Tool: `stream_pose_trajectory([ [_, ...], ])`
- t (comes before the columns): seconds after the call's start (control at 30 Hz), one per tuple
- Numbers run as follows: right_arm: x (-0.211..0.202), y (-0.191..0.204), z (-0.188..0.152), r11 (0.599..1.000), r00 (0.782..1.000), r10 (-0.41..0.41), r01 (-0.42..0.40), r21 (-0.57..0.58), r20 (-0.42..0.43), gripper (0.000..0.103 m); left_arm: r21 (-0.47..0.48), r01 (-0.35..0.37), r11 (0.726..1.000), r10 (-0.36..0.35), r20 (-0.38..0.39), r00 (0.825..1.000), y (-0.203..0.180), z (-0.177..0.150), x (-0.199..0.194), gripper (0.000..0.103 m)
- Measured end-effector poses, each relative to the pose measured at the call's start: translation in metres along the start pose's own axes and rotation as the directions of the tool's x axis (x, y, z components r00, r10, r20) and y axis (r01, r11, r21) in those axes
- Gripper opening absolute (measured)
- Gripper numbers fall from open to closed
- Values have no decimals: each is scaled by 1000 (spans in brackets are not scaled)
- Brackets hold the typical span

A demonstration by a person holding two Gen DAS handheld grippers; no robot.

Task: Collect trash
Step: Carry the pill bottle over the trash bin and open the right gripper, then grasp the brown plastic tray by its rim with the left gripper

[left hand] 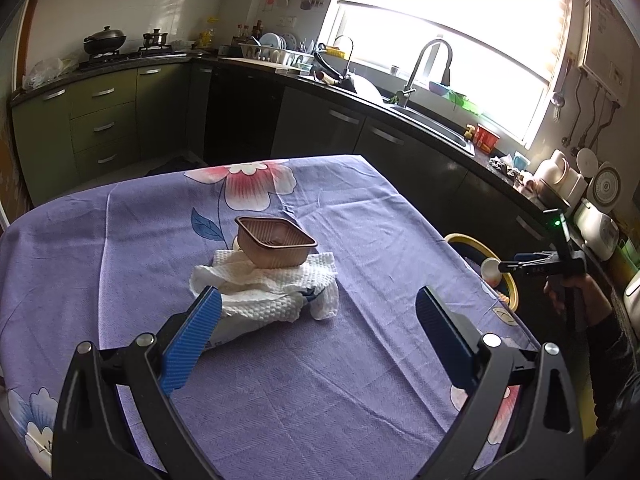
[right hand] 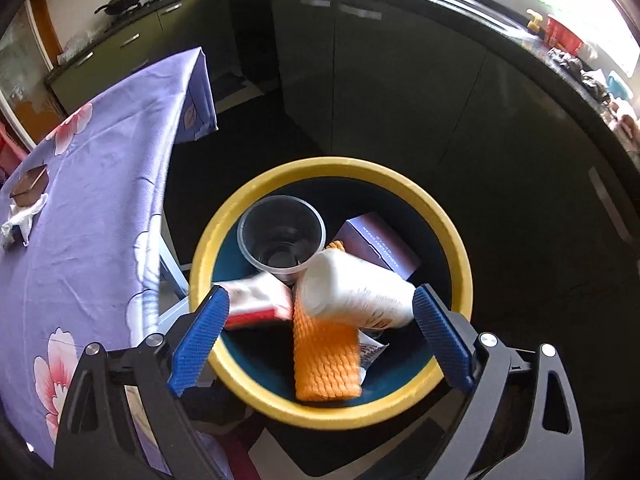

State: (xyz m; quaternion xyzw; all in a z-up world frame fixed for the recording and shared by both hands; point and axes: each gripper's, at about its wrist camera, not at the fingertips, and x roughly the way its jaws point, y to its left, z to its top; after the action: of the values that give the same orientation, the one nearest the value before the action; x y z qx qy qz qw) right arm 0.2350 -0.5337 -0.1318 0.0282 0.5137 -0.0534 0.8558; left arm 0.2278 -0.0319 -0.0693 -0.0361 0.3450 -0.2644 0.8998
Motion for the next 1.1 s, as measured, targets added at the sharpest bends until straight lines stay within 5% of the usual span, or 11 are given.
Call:
stream_pose_trajectory([
  [0.4, -49, 45, -21, 995, 993, 68, -60, -81, 95, 92, -18, -76, 997, 73, -98, 992, -14, 27, 24, 93],
  [0.6, -58, 53, -28, 989, 988, 113, -102, -104, 108, 92, -143, -97, 985, 69, -192, 979, 2, 57, 60, 93],
  [0.87, -48, 46, -32, 987, 986, 139, -130, -93, 91, 92, -199, -225, 954, 147, -344, 927, 6, 75, 121, 93],
  [1.1, -36, 46, -37, 981, 982, 173, -165, -98, 72, 92, -176, -346, 922, 259, -383, 887, 5, 80, 144, 93],
])
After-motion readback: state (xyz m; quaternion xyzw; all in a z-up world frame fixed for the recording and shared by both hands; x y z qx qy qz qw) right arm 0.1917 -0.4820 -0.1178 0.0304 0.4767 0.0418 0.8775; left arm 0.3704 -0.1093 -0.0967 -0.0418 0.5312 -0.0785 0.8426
